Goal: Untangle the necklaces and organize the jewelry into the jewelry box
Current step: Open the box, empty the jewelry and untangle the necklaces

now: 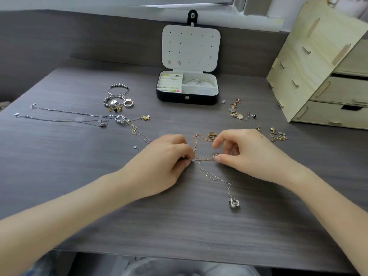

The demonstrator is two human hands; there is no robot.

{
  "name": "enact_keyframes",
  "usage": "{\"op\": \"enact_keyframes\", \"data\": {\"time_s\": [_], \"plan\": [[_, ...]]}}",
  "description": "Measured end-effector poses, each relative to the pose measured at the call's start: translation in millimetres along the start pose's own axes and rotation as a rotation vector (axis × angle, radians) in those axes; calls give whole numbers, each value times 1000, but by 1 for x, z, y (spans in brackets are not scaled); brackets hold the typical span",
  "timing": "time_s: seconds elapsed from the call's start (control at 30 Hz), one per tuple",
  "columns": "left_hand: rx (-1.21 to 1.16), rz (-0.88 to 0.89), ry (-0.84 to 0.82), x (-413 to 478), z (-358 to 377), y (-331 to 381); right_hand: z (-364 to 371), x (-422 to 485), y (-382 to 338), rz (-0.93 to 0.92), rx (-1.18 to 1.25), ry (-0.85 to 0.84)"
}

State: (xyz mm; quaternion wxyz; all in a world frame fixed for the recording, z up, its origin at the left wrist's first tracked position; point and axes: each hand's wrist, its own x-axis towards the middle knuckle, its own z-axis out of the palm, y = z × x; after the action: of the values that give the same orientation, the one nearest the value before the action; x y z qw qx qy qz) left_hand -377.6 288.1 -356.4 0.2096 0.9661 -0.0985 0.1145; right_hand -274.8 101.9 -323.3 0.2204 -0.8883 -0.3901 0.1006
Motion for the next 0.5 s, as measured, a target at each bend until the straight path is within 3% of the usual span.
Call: {"op": "enact_keyframes", "data": {"time_s": [0.3,0.4,0.5], "plan": [[40,84,3,-8,0,-5,-1,-21,-17,-80,-225,-111],[38,98,11,-10,0,-6,-8,-29,-11,-133,-125,-124],[48,114,24,-6,2,-10,-20,-34,-4,-187,48,-307]]}}
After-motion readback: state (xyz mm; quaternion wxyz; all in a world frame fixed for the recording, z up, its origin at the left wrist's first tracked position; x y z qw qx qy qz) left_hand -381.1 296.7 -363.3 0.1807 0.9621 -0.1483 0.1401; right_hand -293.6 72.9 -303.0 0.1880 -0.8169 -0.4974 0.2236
